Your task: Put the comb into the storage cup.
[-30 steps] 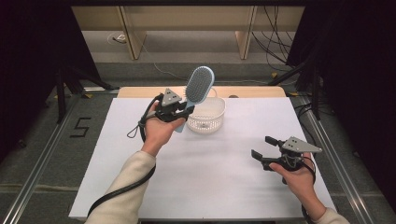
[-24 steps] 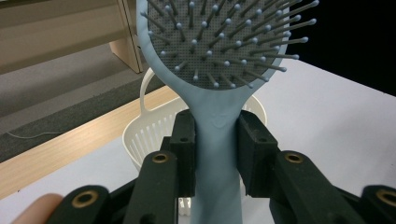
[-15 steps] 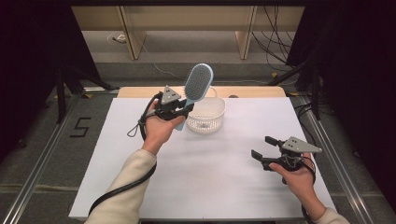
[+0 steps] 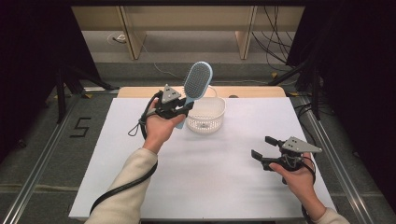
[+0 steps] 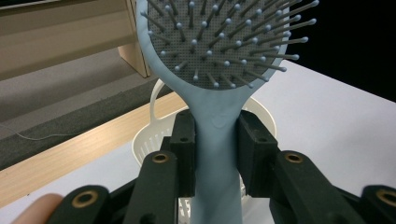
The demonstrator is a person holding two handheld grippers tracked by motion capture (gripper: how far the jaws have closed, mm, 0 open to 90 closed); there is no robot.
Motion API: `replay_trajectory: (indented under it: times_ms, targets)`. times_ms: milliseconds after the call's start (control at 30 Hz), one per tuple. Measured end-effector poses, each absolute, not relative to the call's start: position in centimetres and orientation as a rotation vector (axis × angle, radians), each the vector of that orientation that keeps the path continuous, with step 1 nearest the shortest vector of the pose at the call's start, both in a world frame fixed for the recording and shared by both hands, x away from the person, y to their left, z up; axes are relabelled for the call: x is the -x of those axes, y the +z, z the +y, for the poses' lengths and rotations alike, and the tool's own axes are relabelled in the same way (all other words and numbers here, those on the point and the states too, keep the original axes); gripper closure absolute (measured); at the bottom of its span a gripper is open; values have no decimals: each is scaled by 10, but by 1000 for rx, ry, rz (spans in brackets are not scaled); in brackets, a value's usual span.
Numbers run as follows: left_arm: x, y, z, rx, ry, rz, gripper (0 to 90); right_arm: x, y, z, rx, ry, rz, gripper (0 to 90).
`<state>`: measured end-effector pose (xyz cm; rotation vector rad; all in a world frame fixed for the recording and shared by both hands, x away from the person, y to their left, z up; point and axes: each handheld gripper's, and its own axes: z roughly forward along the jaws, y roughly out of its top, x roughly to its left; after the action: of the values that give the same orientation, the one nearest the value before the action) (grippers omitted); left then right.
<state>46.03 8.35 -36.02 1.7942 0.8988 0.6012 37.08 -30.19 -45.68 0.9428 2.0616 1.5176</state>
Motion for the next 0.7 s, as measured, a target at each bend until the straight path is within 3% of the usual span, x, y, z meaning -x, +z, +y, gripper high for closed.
replay_trajectory:
  times_ms: [700]
  targets:
    - [-466, -358, 81, -1774, 594, 907, 700, -371, -457, -302, -942, 1525, 2056, 175]
